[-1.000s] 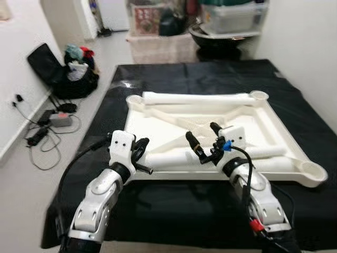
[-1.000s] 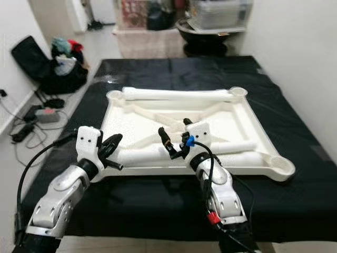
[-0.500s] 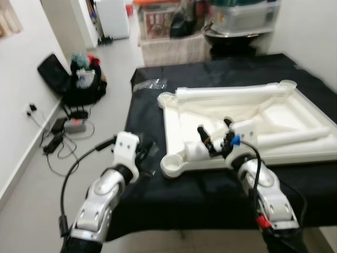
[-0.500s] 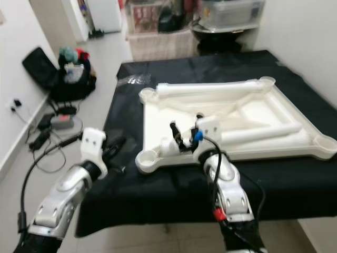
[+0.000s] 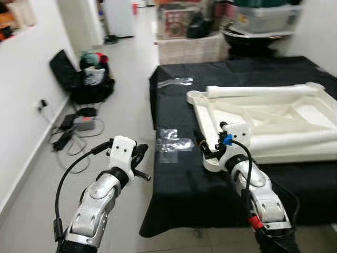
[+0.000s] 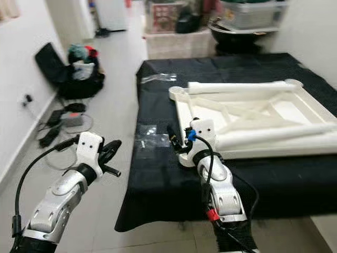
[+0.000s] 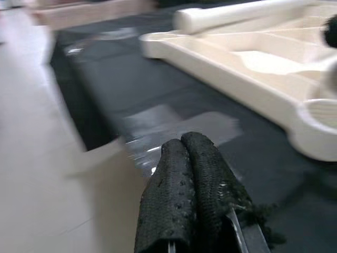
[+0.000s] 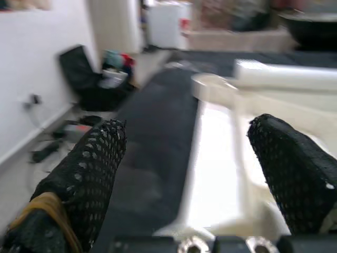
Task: Building children table
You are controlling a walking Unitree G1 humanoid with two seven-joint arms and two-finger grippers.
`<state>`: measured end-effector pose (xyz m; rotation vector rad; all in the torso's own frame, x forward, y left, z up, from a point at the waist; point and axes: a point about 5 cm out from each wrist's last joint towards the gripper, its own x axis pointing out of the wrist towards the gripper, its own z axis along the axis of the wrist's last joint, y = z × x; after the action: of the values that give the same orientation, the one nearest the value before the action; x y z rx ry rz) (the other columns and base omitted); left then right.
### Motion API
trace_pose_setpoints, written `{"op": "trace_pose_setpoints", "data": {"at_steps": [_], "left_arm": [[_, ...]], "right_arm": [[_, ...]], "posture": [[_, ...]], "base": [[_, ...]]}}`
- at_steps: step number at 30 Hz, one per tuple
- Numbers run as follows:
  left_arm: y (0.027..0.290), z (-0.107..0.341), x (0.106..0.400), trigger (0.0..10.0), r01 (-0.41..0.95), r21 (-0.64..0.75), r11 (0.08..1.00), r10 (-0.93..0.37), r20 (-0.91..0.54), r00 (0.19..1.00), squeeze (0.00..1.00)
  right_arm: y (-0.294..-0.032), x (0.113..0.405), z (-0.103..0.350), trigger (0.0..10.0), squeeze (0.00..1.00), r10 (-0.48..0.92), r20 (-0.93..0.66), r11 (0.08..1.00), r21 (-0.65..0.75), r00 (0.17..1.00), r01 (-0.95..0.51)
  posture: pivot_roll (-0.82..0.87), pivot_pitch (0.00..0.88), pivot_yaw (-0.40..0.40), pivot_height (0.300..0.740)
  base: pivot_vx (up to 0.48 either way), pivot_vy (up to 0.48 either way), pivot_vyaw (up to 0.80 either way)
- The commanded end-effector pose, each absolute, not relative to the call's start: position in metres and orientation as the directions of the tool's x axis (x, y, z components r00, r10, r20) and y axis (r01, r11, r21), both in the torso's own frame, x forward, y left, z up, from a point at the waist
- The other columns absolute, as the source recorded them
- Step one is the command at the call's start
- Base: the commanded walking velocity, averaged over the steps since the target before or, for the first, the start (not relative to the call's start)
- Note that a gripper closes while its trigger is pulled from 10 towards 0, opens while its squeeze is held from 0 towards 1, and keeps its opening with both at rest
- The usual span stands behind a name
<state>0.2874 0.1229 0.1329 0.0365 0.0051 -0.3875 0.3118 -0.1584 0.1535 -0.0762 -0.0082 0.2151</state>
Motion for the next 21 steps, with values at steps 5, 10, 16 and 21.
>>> {"op": "trace_pose_setpoints", "data": {"at_steps": [5, 10, 16, 21], "left_arm": [[0.118, 0.143, 0.289, 10.0, 0.375, 0.110, 0.920, -0.381, 0.041, 0.924, 0.00], [0.116, 0.146, 0.290, 10.0, 0.383, 0.133, 0.914, -0.393, 0.058, 0.918, 0.00], [0.105, 0.165, 0.289, 10.0, 0.534, 0.117, 0.837, -0.545, 0.099, 0.833, 0.00], [0.094, 0.186, 0.289, 10.0, 0.624, 0.129, 0.770, -0.638, 0.154, 0.755, 0.00]], "right_arm": [[-0.163, 0.315, 0.156, 10.0, 0.00, 0.180, -0.010, 0.983, -0.047, 0.984, -0.180], [-0.166, 0.315, 0.158, 10.0, 0.00, 0.168, -0.002, 0.985, -0.038, 0.986, -0.168], [-0.161, 0.314, 0.166, 10.0, 0.00, 0.187, 0.040, 0.982, 0.030, 0.982, -0.188], [-0.159, 0.315, 0.169, 10.0, 0.00, 0.194, 0.057, 0.979, 0.047, 0.979, -0.196]], "posture": [[-0.12, 0.000, 0.028, 0.740], [-0.12, 0.000, 0.029, 0.740], [-0.12, 0.000, 0.033, 0.740], [-0.12, 0.000, 0.031, 0.740]], "base": [[0.000, 0.000, -0.80], [0.000, 0.000, -0.80], [0.000, 0.000, -0.80], [0.406, 0.000, -0.80]]}}
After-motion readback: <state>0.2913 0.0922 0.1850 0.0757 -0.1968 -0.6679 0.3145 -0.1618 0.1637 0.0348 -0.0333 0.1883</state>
